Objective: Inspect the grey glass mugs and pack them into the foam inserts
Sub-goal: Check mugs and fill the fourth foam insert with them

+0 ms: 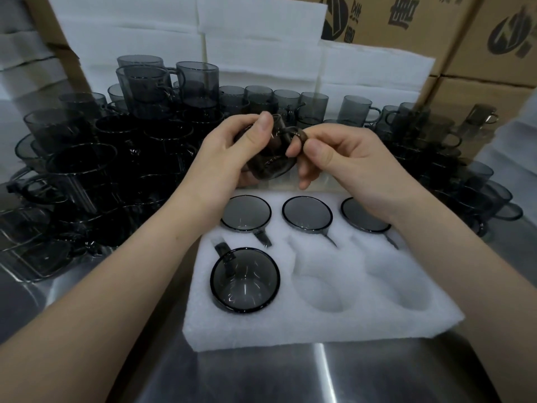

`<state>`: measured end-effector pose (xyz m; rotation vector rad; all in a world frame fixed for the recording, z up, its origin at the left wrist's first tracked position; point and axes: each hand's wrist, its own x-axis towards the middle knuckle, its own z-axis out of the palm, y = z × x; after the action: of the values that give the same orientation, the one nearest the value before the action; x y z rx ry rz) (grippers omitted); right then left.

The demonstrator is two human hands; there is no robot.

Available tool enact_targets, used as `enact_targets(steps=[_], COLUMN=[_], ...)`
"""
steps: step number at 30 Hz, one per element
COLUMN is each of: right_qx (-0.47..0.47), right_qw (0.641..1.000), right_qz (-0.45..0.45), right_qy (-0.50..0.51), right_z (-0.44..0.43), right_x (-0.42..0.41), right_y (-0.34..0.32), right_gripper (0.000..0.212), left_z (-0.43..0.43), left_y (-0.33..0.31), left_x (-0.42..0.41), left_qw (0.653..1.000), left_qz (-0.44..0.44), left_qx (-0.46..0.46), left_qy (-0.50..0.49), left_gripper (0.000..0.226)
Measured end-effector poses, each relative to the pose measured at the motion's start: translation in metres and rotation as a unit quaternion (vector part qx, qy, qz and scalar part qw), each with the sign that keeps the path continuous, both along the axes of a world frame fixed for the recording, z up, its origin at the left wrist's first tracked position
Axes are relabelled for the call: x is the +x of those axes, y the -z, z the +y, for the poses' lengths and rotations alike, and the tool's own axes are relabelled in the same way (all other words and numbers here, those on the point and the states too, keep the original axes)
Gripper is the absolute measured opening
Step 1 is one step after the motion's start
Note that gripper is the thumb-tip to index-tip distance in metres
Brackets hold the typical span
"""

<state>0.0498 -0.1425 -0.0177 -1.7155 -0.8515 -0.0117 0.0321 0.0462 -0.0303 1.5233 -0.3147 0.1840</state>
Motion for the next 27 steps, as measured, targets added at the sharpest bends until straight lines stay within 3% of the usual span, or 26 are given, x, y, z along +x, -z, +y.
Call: enact_targets(steps=[3, 12, 22, 24, 27], right_qx=[-0.001, -0.049, -0.045, 0.011, 0.073], right_qw=[1.0, 0.995, 0.994, 0.994, 0.99], right_qz=[-0.009, 0.077, 0.055, 0.082, 0.076], right_qy=[0.01, -0.028, 0.079, 0.076, 0.09], right_z=[0.0005, -0.0005, 0.008, 0.0075, 0.0043], right_x=[-0.0009, 0.0011, 0.0003, 0.0014, 0.0039], right_y=[-0.0002, 0.0008, 0.0048, 0.005, 0.0036], right_gripper=[0.019, 0.032, 0.058, 0.05, 0.016], left_z=[-0.0003, -0.003, -0.0056, -0.0061, -0.0055], left_y=[-0.0014, 0.0024, 0.0037, 0.0036, 0.0032], left_x=[-0.0022, -0.0003, -0.0004, -0.001, -0.002], left_qw=[1.0, 0.996, 0.987, 0.99, 0.995], left_qz=[-0.001, -0.051, -0.083, -0.085, -0.077], left_qx=[0.01, 0.07, 0.131, 0.107, 0.062], left_qy=[0.009, -0.026, -0.049, -0.041, -0.012], left_gripper=[0.056, 0.051, 0.062, 0.063, 0.055])
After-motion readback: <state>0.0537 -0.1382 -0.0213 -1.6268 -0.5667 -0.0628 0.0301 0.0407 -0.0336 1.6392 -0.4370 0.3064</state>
